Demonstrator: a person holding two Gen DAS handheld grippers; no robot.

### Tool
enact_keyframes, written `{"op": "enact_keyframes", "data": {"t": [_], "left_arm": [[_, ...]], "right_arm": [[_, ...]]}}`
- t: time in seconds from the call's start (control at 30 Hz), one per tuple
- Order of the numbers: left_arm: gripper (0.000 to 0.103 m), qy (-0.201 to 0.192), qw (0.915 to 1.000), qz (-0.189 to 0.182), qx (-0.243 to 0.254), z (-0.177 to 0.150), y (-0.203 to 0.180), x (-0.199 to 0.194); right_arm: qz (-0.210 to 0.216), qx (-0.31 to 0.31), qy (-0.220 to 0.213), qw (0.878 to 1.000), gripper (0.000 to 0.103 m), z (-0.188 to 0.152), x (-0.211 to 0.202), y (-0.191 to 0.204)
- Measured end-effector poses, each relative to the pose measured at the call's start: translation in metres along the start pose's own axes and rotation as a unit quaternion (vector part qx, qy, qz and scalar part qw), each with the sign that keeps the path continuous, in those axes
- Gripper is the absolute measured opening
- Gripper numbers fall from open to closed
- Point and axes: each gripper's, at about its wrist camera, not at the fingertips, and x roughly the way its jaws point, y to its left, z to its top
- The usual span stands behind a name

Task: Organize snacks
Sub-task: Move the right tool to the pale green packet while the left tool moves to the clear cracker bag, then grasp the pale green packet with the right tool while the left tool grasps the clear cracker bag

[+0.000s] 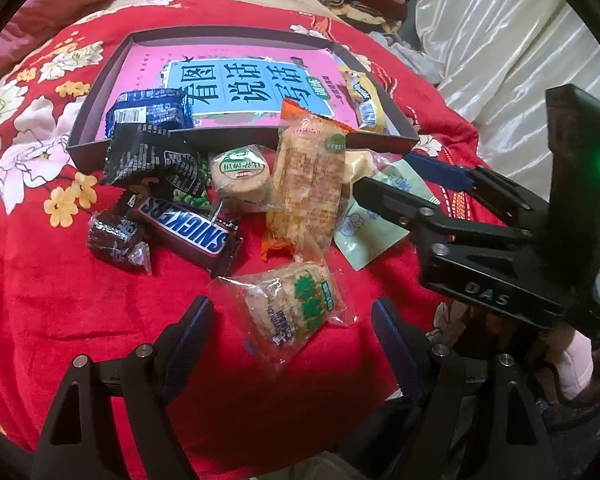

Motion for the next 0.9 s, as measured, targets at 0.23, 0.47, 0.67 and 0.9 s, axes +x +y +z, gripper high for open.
{"op": "enact_keyframes", "data": {"t": [0.23, 0.47, 0.67, 0.9], "left_arm": [[0.081, 0.001, 1.0000, -0.002, -0.008, 0.001, 0.001, 0.004], [0.081, 0.005, 0.9999, -0.001, -0.012, 0.002, 0.000, 0.009], [0.079, 0.009, 0.9998, -0.003, -0.017, 0.003, 0.000, 0.014], [0.063, 0.010, 0.9996, -0.003, -0.027, 0.005, 0.002, 0.018]], "right_arm": [[0.005, -0.002, 0.005, 1.000, 0.061, 0.001, 0.011, -0.005], [0.024, -0.011, 0.009, 1.000, 0.058, 0.005, 0.021, -0.002], [0.026, -0.033, 0.009, 0.999, 0.058, 0.008, 0.027, 0.007], [0.058, -0.037, 0.007, 0.998, 0.035, 0.010, 0.030, 0.011]]}}
